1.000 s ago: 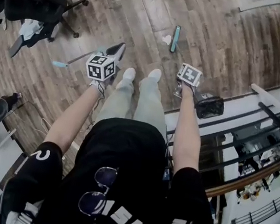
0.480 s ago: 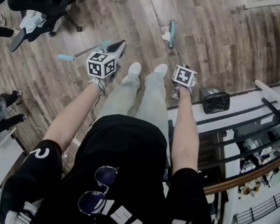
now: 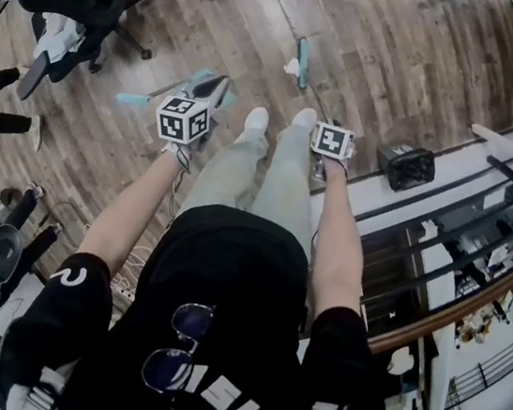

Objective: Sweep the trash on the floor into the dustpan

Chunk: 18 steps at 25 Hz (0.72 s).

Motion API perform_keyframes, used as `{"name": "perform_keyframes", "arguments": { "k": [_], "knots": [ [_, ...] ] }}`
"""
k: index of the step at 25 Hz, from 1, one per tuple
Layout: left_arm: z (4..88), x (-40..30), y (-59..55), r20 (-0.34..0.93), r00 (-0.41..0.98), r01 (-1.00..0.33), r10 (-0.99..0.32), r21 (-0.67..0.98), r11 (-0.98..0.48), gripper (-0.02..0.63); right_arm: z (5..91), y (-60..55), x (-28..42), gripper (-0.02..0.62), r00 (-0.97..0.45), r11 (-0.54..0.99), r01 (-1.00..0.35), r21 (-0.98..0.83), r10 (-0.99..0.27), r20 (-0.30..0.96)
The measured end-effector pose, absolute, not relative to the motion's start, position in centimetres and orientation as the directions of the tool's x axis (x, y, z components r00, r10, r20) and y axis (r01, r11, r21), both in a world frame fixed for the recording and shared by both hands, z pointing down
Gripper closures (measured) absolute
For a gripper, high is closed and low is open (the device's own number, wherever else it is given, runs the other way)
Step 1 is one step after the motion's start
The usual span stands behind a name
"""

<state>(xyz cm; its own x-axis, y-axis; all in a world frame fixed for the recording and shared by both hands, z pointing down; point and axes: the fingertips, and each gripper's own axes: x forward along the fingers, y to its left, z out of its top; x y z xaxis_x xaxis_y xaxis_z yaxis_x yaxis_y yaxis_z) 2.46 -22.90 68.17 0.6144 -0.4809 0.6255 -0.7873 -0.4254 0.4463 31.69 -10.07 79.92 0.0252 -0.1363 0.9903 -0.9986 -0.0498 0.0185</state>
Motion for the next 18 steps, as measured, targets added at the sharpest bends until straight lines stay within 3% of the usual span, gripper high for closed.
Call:
{"name": "perform_keyframes", "arguments": {
  "k": [7, 10, 14, 18],
  "knots": [
    [68.7, -1.0, -19.0, 0.617, 0.606, -0.795, -0.503, 0.442, -0.415, 0.607, 80.4, -6.8, 27.3, 0.512, -0.043, 0.005, -0.999, -0.043, -0.187, 0.981],
    [68.9, -2.2, -16.5, 0.619, 0.592, -0.805, -0.515, 0.438, -0.399, 0.607, 80.3, -4.1, 27.5, 0.512, -0.005, 0.025, -1.0, -0.001, -0.162, 0.987],
    [69.0, -3.5, -12.3, 0.618, 0.583, -0.813, -0.527, 0.432, -0.391, 0.607, 80.8, -0.6, 25.1, 0.512, -0.088, 0.013, -0.996, -0.087, -0.197, 0.977],
    [68.6, -5.3, -7.7, 0.613, 0.577, -0.817, -0.54, 0.418, -0.398, 0.607, 81.1, 3.8, 24.0, 0.512, -0.046, 0.029, -0.999, -0.041, -0.198, 0.979]
  ]
}}
